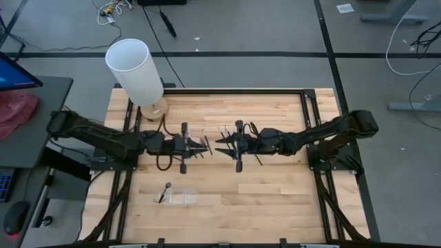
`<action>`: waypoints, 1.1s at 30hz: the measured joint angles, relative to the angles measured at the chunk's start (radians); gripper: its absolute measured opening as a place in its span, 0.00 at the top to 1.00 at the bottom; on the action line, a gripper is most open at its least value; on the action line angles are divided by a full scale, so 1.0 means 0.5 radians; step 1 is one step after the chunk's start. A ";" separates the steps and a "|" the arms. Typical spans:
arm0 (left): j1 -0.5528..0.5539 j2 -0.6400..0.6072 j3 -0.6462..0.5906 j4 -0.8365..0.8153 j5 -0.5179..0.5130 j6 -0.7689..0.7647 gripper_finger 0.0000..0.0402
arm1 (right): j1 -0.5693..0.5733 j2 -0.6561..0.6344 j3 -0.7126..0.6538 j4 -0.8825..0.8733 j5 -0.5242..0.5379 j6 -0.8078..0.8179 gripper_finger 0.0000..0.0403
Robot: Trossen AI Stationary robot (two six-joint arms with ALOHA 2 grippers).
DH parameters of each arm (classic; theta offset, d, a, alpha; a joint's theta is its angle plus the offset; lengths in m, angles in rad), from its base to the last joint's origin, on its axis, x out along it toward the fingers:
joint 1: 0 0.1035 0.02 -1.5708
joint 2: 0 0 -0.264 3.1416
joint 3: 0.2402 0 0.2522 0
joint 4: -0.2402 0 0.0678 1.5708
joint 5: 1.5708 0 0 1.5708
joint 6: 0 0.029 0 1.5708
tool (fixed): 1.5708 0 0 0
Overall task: Put items in baskets/containers
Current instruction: Put the highlighter brush into the transparent organizer
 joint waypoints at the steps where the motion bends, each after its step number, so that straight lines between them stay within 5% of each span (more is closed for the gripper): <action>1: -0.007 -0.053 0.000 -0.137 -0.033 -0.061 0.95 | 0.000 -0.006 0.007 -0.013 0.019 0.013 0.66; 7: -0.064 -0.193 -0.001 -0.694 -0.098 -0.414 0.95 | -0.003 0.158 0.194 -0.091 0.022 0.046 0.60; 10: -0.175 -0.191 -0.002 -0.713 -0.136 -0.447 0.95 | -0.007 0.316 0.333 -0.093 0.016 0.039 0.60; 16: -0.342 -0.181 -0.001 -0.690 -0.533 -0.427 0.93 | -0.001 0.503 0.498 -0.093 -0.040 -0.020 0.60; 21: -0.361 -0.181 -0.001 -0.652 -0.550 -0.397 0.93 | 0.003 0.523 0.547 -0.089 -0.129 -0.014 0.61; 33: -0.360 -0.181 -0.001 -0.564 -0.558 -0.373 0.91 | 0.001 0.524 0.547 -0.018 -0.106 -0.055 0.94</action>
